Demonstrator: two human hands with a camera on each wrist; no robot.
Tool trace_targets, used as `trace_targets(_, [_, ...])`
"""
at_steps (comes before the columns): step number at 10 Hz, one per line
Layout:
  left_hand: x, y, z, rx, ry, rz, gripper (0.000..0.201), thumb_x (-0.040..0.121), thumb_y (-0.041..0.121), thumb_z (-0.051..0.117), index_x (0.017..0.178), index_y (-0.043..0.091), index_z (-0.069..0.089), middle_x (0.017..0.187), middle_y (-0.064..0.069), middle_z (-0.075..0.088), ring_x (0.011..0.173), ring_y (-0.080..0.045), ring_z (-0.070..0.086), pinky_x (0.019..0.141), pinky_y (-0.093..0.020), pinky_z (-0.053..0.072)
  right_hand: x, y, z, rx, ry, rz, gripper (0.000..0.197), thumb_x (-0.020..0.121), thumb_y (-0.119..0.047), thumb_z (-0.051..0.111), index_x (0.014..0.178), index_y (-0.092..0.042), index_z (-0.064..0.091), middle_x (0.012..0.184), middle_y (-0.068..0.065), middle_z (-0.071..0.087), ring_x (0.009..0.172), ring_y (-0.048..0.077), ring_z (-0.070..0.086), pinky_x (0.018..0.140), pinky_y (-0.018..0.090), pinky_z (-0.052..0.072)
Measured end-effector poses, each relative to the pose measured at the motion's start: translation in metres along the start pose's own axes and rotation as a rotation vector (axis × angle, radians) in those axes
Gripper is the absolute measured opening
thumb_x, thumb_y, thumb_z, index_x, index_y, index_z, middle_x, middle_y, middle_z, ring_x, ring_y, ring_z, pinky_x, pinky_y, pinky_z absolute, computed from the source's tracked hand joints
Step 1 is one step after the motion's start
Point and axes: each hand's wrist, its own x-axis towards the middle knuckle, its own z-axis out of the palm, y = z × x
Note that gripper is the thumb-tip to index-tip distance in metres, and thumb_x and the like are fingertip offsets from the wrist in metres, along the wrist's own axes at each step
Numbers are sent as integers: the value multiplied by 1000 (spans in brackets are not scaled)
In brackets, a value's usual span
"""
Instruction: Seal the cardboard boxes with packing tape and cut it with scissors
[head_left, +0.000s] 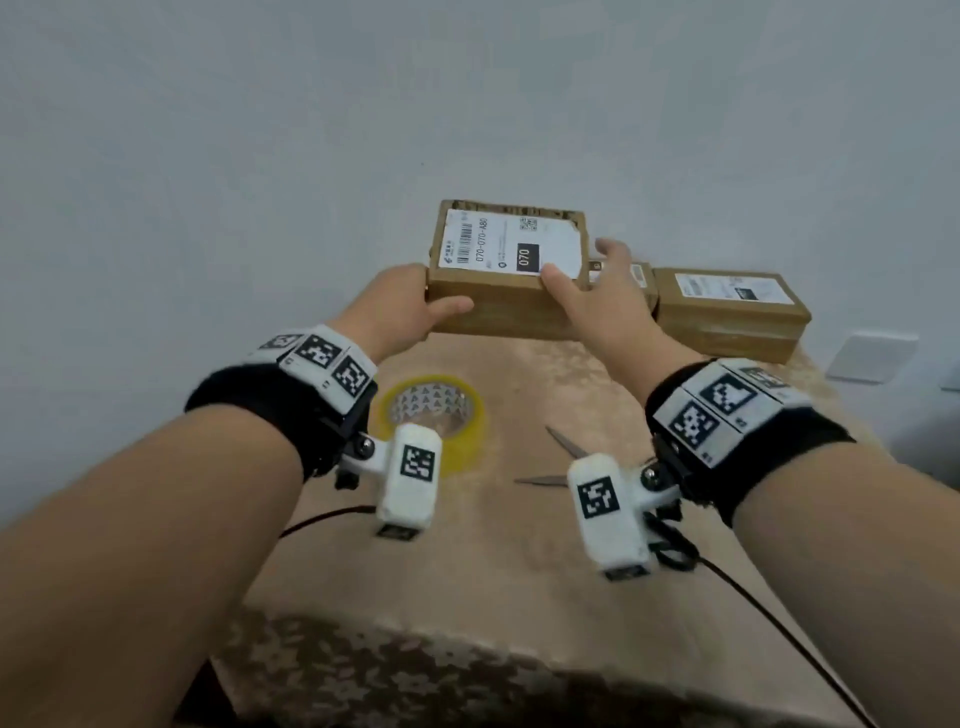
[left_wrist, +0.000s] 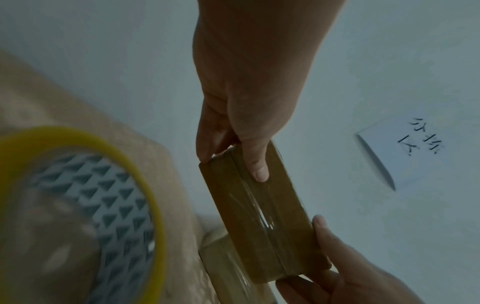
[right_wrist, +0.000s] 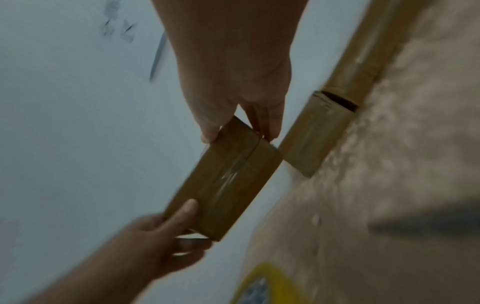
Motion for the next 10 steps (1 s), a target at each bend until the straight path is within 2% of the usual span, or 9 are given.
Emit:
trace_targets(1, [40,-24,-8,123,11,-44,39,92,40,56,98,2,61,85,-14,68,75,-28,65,79,-39,53,33,2,17,-102,-138,-63,67,91,-40,60,146,-22,26,124,-4,46,109,19,53,93,40,50])
trace_targets(2, [74,-43,-6,187,13,-81,42,94,38,53,98,-3,60,93,-20,66,84,-33,65,82,-43,52,63,14,38,-268,-237,-91,65,92,-30,61,147,-23,27,131,5,49,108,23,55,90,35,50])
trace_targets(3, [100,-59,5,238,8,-112,40,95,35,52,96,-5,60,93,-20,67,88,-33,63,83,-40,49,91,24,57,-439,-225,-137,57,98,-18,49,149,-26,24,136,11,48,113,26,51,94,36,46])
trace_targets(4, [119,-71,17,266,-37,-160,35,95,32,52,88,-1,58,85,-18,67,89,-34,64,85,-38,47,114,34,70,-796,-185,-180,49,100,-22,40,146,-32,26,136,12,49,126,32,39,106,47,27])
trace_targets(5, [134,-81,27,298,-75,-188,33,95,28,53,93,-4,61,87,-19,64,90,-33,64,86,-39,48,130,41,80,-987,-180,-193,44,97,-18,37,139,-34,33,128,14,52,125,33,35,104,48,21])
trace_targets(7, [140,-80,31,373,-67,-199,35,95,26,53,106,-7,58,106,-23,64,101,-35,61,85,-36,44,136,41,83,-1117,-232,-199,44,96,-21,41,137,-31,33,129,10,50,126,34,33,104,51,21])
trace_targets(8, [138,-76,26,399,-57,-214,29,95,28,53,95,0,58,103,-21,65,98,-34,61,76,-34,42,133,38,82,-1115,-274,-173,55,94,-36,49,143,-26,27,140,14,39,131,37,29,108,53,22])
trace_targets(9, [130,-71,18,396,-28,-208,28,95,30,52,86,3,53,93,-18,64,90,-32,61,76,-34,43,124,36,74,-1040,-242,-180,62,92,-38,53,145,-21,25,142,16,35,132,38,28,108,52,24])
trace_targets(10, [117,-60,10,338,6,-177,32,95,32,51,94,0,58,94,-16,65,87,-29,63,78,-35,48,111,31,59,-1012,-225,-196,60,92,-39,52,145,-21,30,142,16,36,132,38,28,107,51,26])
